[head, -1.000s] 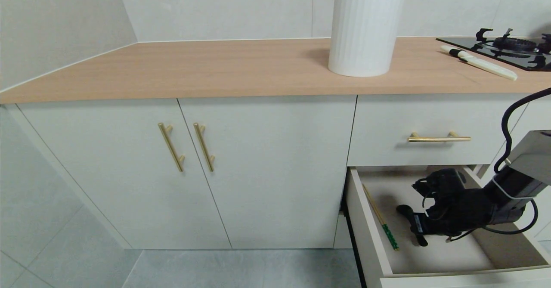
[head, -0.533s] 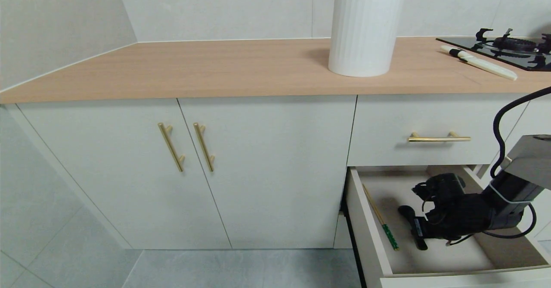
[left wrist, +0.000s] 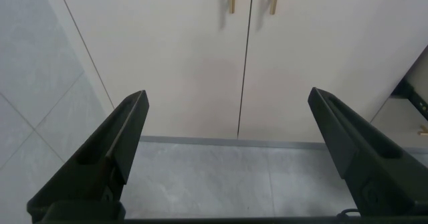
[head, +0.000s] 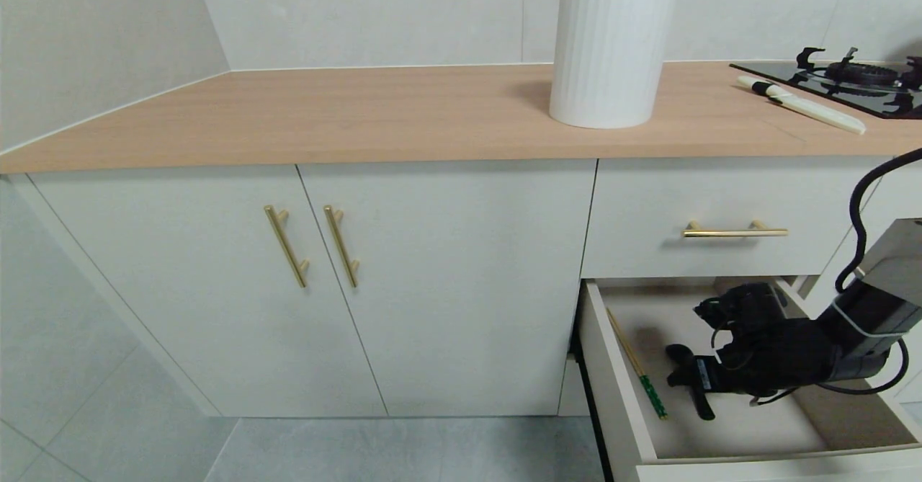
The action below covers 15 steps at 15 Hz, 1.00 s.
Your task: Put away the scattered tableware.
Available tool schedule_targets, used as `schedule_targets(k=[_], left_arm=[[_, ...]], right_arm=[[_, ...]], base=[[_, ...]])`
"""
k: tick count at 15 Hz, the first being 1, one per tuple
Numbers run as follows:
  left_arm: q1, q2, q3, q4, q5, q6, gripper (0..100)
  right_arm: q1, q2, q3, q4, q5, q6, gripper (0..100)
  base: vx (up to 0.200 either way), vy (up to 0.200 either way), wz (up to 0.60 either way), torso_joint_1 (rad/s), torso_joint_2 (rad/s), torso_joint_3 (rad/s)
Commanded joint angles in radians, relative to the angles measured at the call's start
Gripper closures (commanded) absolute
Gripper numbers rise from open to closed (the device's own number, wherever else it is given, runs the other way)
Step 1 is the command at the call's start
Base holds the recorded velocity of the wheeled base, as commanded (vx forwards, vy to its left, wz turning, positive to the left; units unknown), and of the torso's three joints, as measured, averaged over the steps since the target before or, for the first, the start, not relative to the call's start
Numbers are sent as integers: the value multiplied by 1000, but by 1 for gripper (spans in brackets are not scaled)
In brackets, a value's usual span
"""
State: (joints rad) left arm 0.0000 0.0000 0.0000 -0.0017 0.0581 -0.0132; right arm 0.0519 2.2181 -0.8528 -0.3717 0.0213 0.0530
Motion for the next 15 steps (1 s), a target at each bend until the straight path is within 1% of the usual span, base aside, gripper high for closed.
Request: schedule_targets(k=[1,2,3,4,5,8,9,10,11,12,13,15], left_arm=[[0,0,0,0,0,-1,0],[0,0,0,0,0,-1,0],[0,0,0,0,0,-1,0],[0,0,0,0,0,-1,0],[0,0,0,0,0,-1,0],[0,0,0,0,0,-1,0],[0,0,0,0,0,-1,0],[0,0,0,0,-1,7,0],[0,0,0,0,-1,13,0],[0,0,0,0,-1,12,0],[0,0,0,0,-1,9,0],[0,0,0,0,0,6,0]], right_arm=[[0,-152,50,-1,3,2,0],[0,-330,129,2,5,2,0],[2,-452,176,10,20,1,0],[2,-502,195,19,22,1,0],[2,-637,239,79,22,1,0],[2,-851,268,270,45,-1,0],[3,-913,281,329,63,-2,0],[9,-960,293,376,83,-2,0],[20,-994,301,416,92,-2,0],[25,-1014,308,442,94,-2,0],[26,-1049,336,484,94,-4,0],[28,-1075,379,496,94,-4,0]], base=[[0,0,0,0,0,0],[0,0,0,0,0,0],[0,0,0,0,0,0],[0,0,0,0,0,0],[0,0,0,0,0,0],[0,0,0,0,0,0],[0,0,0,0,0,0],[0,0,0,0,0,0],[0,0,0,0,0,0],[0,0,0,0,0,0],[-200,0,0,2,7,7],[-200,0,0,5,7,2]])
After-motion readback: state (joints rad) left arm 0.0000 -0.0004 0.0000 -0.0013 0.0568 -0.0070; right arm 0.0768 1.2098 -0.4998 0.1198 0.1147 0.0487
